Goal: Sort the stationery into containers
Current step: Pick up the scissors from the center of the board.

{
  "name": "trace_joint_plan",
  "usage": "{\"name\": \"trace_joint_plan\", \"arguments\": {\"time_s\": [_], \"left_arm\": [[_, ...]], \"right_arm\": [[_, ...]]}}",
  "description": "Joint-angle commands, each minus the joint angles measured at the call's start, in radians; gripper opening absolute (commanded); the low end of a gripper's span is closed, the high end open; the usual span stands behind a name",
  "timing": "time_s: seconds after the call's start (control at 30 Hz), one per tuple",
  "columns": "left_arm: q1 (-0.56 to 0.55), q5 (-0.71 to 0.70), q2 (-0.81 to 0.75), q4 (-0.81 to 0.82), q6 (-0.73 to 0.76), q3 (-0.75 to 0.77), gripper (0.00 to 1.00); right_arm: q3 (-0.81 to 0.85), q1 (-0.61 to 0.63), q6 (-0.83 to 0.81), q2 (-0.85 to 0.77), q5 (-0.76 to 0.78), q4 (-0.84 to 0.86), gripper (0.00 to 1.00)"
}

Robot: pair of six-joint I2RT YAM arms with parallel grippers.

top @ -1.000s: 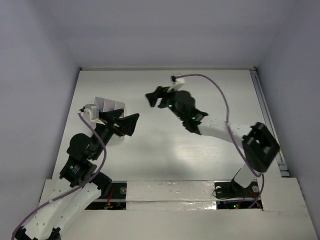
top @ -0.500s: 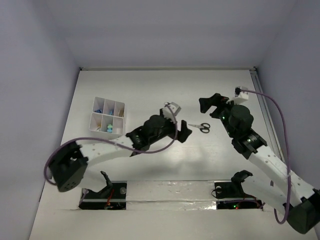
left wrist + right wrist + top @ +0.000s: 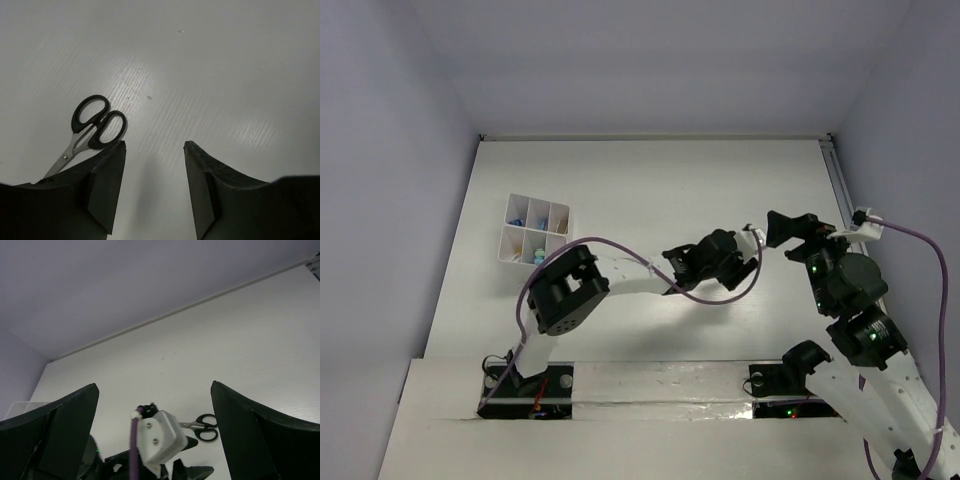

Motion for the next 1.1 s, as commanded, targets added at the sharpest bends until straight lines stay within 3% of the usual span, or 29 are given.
{"name": "trace_joint_plan", "arguments": {"time_s": [0.0,0.33,0.5,1.07], "left_arm": [[-0.004,0.018,0.055,-0.048,0.069,0.118,0.47],[0.005,0.038,0.253,-0.191,0.069,0.344,0.44],[0.028,0.073,0.277,-0.191,0.007,0.362,0.36],[0.038,0.065,0.315,-0.225,-0.046,0.382,0.3]], "right_arm": [[0.03,-0.006,-0.032,-0.009,0.001,-0.038,1.0],[0.021,-0.006,-0.027,-0.007,-0.046,-0.044,1.0],[0.018,-0.006,-0.027,-0.015,-0.05,-0.049,1.0],[0.099,-0.006,-0.038,-0.007,-0.056,-0.064,1.0]]}}
